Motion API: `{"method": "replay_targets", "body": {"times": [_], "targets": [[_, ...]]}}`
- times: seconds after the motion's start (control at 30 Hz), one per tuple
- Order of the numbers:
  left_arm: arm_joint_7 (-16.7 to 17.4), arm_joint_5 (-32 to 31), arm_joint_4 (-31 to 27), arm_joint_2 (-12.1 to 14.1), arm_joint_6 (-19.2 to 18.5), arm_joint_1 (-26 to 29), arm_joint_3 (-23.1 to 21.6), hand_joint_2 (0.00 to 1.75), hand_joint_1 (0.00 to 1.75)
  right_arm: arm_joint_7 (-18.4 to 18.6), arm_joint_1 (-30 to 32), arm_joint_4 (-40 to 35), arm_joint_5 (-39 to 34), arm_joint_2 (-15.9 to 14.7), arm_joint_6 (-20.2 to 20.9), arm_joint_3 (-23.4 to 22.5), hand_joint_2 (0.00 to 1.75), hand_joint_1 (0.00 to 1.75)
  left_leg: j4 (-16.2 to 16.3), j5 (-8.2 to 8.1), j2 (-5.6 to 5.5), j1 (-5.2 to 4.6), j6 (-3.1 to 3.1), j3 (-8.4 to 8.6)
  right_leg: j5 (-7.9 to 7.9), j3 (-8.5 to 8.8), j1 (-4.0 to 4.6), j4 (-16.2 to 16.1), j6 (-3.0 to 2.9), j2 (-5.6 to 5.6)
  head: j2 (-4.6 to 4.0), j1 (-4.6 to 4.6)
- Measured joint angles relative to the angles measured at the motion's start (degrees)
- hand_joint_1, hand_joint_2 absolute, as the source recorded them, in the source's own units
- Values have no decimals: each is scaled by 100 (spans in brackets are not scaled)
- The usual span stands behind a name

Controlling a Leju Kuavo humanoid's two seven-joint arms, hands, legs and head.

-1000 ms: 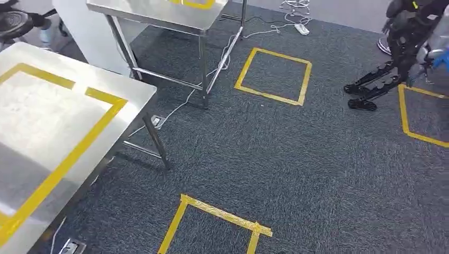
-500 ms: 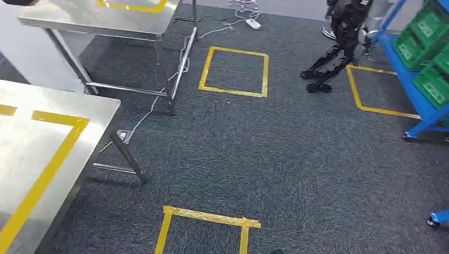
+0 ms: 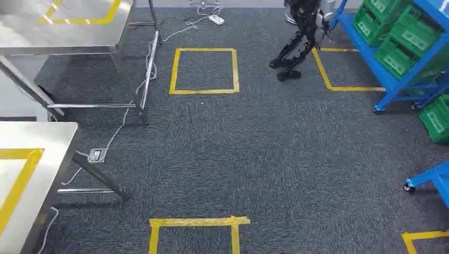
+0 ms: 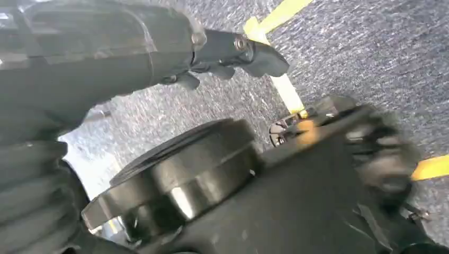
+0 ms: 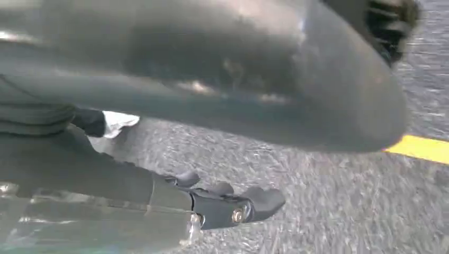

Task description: Take the parts from the cabinet and place them on the table.

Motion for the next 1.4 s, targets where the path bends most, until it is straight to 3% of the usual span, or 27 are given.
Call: {"method": "replay_targets", "body": {"times": [0.07,0.1,0.17,0.2,0.23,0.27,0.37,0.43,0.53,0.57,0.63,0.7,0.73,0.77,0.87,0.9,0.93,0.97,1.03,1.07,1.13,1.17,1.2,1.23,1.27,1.37,1.4], "targets": [[-2,11,0,5,-4,1,0,175,0,0,-5,0,0,15,7,0,0,0,469,-27,35,-5,-25,-362,-30,32,3,15,2,158,0,-20],[0,11,2,9,-4,-14,0,175,0,2,8,0,-2,24,11,0,0,0,327,188,64,4,-35,-346,-57,73,-3,18,13,241,0,-33],[11,11,2,18,-7,-10,0,175,0,15,29,0,-7,35,17,0,0,0,-541,861,-14,33,-63,-3,-143,158,-51,73,74,411,0,-30],[13,11,2,18,-9,-4,0,175,0,15,29,0,-11,37,20,0,0,0,-922,1022,-233,69,-80,155,-198,172,-82,134,119,487,0,-61],[20,11,4,15,-18,1,-9,175,0,17,20,0,-15,33,17,0,0,0,-931,928,-564,83,-90,167,-233,139,-66,179,167,548,-2,-111],[17,11,4,22,-18,-10,-13,175,0,26,-14,2,-20,28,17,0,0,0,-1076,846,-448,84,-14,255,-246,69,-89,230,194,613,0,-131],[15,11,4,26,-15,-8,-46,175,0,33,-10,2,-20,31,24,0,0,0,-1110,839,-272,70,83,291,-223,41,-132,190,280,850,0,-118],[20,13,4,29,-15,-7,-48,175,0,50,3,2,-20,46,26,2,0,0,-1174,814,-76,65,156,388,-397,-83,-92,495,335,300,0,-26],[44,20,9,44,-17,14,-55,175,0,52,-42,0,-22,55,26,0,0,0,-1177,738,258,30,192,443,-897,-833,-115,1792,387,83,0,55],[48,20,9,50,-17,14,-55,175,0,52,-31,0,-22,55,26,0,0,0,-1177,713,344,23,191,465,-898,-978,-115,2016,386,77,0,70],[50,20,13,50,-17,9,-70,175,0,55,27,0,-37,55,26,2,0,0,-1177,650,474,8,182,545,-475,-846,-111,1634,347,69,0,94],[50,20,11,46,-17,-4,-96,175,0,57,50,2,-44,50,24,2,0,0,-1183,582,570,1,165,652,150,-373,-58,574,229,-100,0,113],[48,20,13,35,-20,-2,-98,175,0,57,41,2,-44,46,24,2,0,0,-1210,561,604,5,154,645,38,-265,12,432,178,-353,0,89],[48,20,13,33,-20,-18,-98,175,0,57,29,2,-44,50,24,2,0,0,-1206,552,626,-8,125,650,31,-227,64,305,135,-382,0,96],[48,22,9,2,-24,-22,-101,175,0,57,34,2,-46,35,22,0,0,0,-1288,540,794,-9,56,724,-30,-198,89,194,63,-231,0,118],[48,22,0,7,-24,-22,-103,175,0,61,62,2,-46,41,22,2,0,0,-1279,469,659,7,11,764,23,-59,0,40,61,-179,0,153],[44,22,-2,7,-26,-26,-103,175,0,61,72,4,-44,50,22,2,0,0,-1138,405,203,-1,5,739,24,4,-1,-23,39,-152,0,100],[39,24,-2,7,-26,-27,-105,175,0,61,51,11,-48,35,22,0,0,0,-774,233,44,-4,6,543,29,31,-9,-36,16,-92,0,72],[41,61,0,9,-24,-13,-109,175,0,61,2,11,-48,39,26,0,0,0,133,-90,14,-1,-9,-18,5,48,-16,-33,-7,70,0,0],[33,85,0,20,-22,-12,-109,175,0,61,-1,11,-48,48,31,0,0,0,402,-115,28,-9,-16,-234,-8,60,-16,-31,-8,150,0,-13],[33,94,0,22,-22,-32,-116,175,0,59,21,11,-52,52,33,2,0,0,181,285,58,-4,-31,-270,-45,116,-34,-23,26,298,0,-39],[33,96,0,24,-20,-32,-131,175,0,59,30,11,-52,52,35,2,0,0,-258,636,36,-1,-30,-105,-78,156,-52,-2,46,379,0,-42],[35,96,0,24,-15,-25,-136,175,0,59,30,11,-52,52,35,2,0,0,-784,987,-123,22,-42,100,-125,186,-73,36,81,460,0,-63],[37,99,4,24,-15,-14,-138,175,0,59,39,13,-52,50,35,2,0,0,-995,989,-486,58,-40,203,-170,149,-92,68,126,515,0,-98],[41,99,4,24,-15,-11,-140,175,0,61,5,15,-52,46,31,2,0,0,-1169,933,-568,88,-31,268,-207,120,-83,154,169,593,0,-153],[33,118,4,35,-9,-8,-142,175,0,59,-6,17,-52,48,35,4,0,0,-1154,894,-341,37,78,274,-160,58,-129,113,255,806,0,-127],[33,118,2,31,-4,-16,-144,175,0,59,-7,20,-52,37,35,4,0,0,-1197,888,-248,89,114,302,-188,51,-117,120,275,872,0,-133]]}}
